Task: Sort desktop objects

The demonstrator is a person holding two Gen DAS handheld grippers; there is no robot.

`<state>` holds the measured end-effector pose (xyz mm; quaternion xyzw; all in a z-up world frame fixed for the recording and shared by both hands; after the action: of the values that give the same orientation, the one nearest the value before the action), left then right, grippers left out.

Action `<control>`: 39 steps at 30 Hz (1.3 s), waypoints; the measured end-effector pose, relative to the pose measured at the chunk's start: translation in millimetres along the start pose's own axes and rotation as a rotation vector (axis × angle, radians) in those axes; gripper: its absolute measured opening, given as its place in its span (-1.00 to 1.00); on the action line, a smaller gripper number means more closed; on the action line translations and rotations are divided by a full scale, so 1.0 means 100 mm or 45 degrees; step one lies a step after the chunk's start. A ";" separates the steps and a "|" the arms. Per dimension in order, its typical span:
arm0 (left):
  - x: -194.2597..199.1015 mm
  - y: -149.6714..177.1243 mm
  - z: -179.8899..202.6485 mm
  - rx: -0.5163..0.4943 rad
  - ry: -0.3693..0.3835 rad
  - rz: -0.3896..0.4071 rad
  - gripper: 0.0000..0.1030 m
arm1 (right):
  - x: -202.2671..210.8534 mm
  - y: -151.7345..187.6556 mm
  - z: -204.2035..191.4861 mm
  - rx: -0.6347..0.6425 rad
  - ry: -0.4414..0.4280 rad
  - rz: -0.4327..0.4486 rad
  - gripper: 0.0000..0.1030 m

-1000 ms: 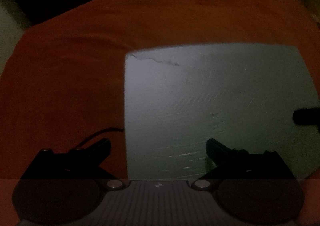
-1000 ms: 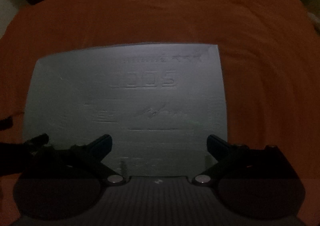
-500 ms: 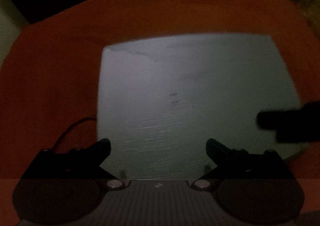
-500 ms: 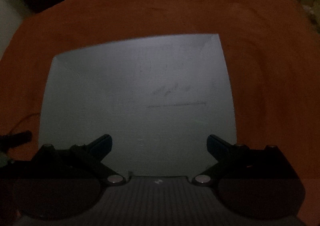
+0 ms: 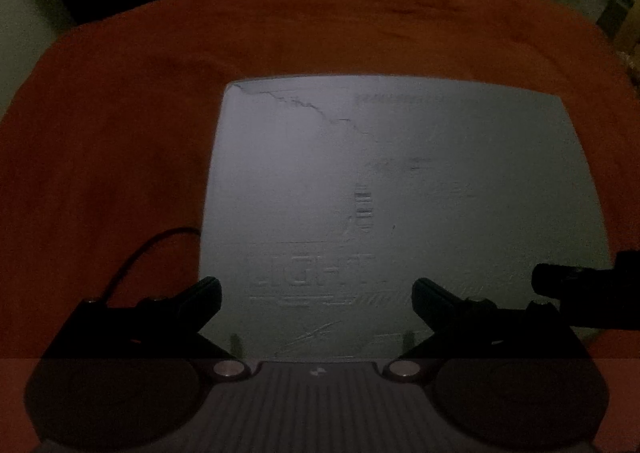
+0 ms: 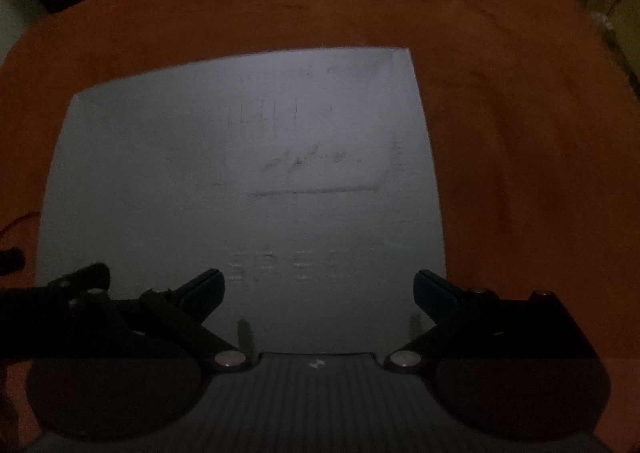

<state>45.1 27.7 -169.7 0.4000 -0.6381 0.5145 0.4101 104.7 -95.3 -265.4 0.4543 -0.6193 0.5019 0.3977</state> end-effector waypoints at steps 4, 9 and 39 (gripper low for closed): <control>-0.02 0.04 -0.03 0.002 0.002 -0.004 0.99 | 0.04 0.00 -0.04 0.024 0.001 -0.003 1.00; -0.09 -0.01 -0.13 0.013 0.000 -0.020 0.99 | 0.06 0.00 -0.03 0.011 -0.007 -0.023 1.00; 0.11 -0.10 -0.07 0.011 0.010 -0.038 1.00 | 0.35 -0.11 -0.01 -0.023 0.003 -0.060 1.00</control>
<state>51.1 32.4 -155.6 0.4093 -0.6283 0.5124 0.4186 105.5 -100.6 -229.0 0.4648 -0.6124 0.4873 0.4141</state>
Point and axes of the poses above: each gripper's, at about its wrist camera, not at the fingertips, and x roughly against the way its jaws point, z to its right, y to its underside, the point moved 6 cm from there along -x, roughly the way its jaws point, and after that the axes turned 6 degrees about -x, right-handed, at the moved point
